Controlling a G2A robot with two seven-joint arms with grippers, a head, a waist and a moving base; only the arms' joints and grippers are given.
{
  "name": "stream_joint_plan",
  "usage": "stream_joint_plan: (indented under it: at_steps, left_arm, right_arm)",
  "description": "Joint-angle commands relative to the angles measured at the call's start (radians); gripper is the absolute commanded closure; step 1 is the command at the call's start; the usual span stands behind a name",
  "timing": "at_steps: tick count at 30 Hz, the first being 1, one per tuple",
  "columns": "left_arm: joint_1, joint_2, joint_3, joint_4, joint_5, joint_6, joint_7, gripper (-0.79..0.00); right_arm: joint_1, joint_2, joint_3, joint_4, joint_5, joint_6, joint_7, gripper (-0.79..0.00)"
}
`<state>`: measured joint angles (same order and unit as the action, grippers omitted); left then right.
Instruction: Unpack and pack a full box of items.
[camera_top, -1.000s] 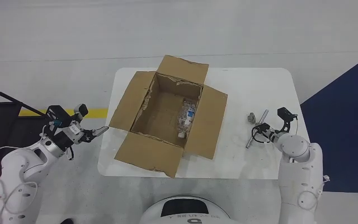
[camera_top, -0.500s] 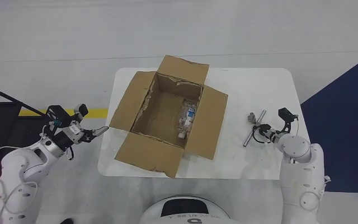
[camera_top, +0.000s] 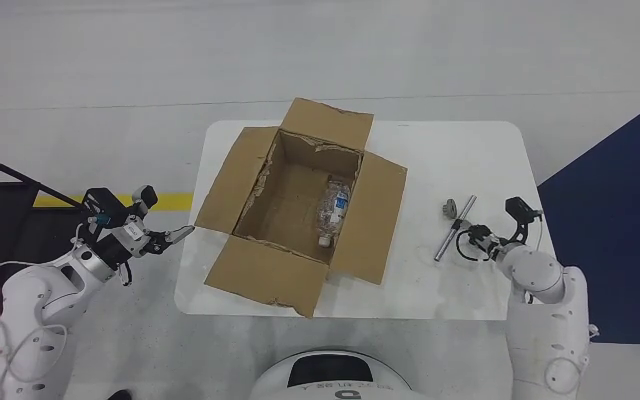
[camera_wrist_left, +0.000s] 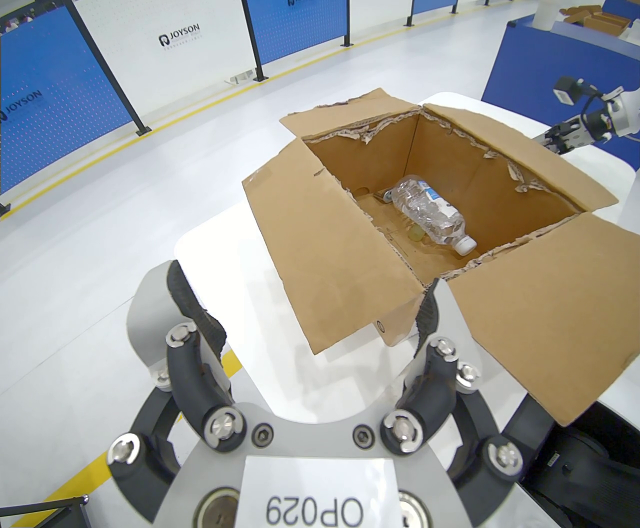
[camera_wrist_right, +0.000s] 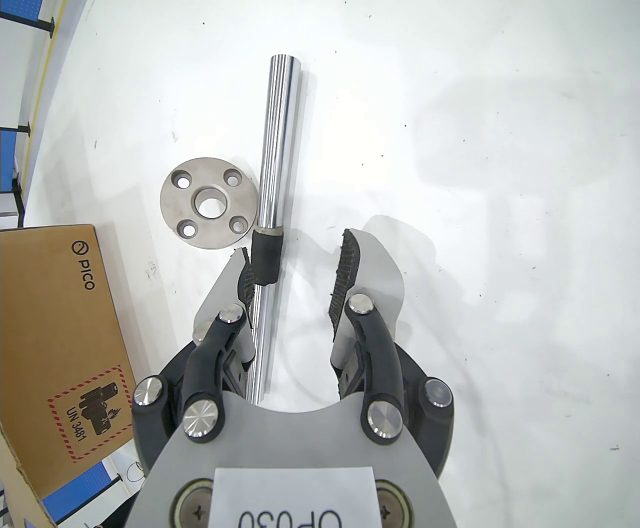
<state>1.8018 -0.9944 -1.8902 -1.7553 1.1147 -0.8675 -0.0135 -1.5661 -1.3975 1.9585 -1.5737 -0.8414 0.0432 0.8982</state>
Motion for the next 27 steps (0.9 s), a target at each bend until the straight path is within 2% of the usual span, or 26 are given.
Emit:
stream_joint_plan:
  at_steps: [1, 6, 11, 12, 13, 18, 27]
  left_arm:
    - [0.0, 0.0, 0.0, 0.0, 0.0, 0.0, 0.0, -0.785]
    - [0.0, 0.0, 0.0, 0.0, 0.0, 0.0, 0.0, -0.785]
    - [0.0, 0.0, 0.0, 0.0, 0.0, 0.0, 0.0, -0.785]
    - [0.0, 0.0, 0.0, 0.0, 0.0, 0.0, 0.0, -0.785]
    - [0.0, 0.0, 0.0, 0.0, 0.0, 0.0, 0.0, -0.785]
    - [0.0, 0.0, 0.0, 0.0, 0.0, 0.0, 0.0, -0.785]
    - [0.0, 0.0, 0.0, 0.0, 0.0, 0.0, 0.0, -0.785]
  right_arm:
    - [-0.013, 0.001, -0.004, -0.024, 0.016, -0.008, -0.016, -0.385]
    - [-0.109, -0.003, -0.005, -0.194, 0.104, -0.074, -0.086, -0.391]
    - [-0.218, -0.007, -0.072, -0.445, 0.126, -0.133, -0.116, -0.625]
    - [-0.23, -0.007, -0.094, -0.483, 0.112, -0.14, -0.118, -0.68]
    - [-0.235, -0.006, -0.122, -0.522, 0.093, -0.154, -0.115, -0.77]
    - [-0.205, 0.002, -0.249, -0.614, -0.011, -0.221, -0.048, -0.785]
    - [-0.205, 0.002, -0.249, -0.614, -0.011, -0.221, -0.048, -0.785]
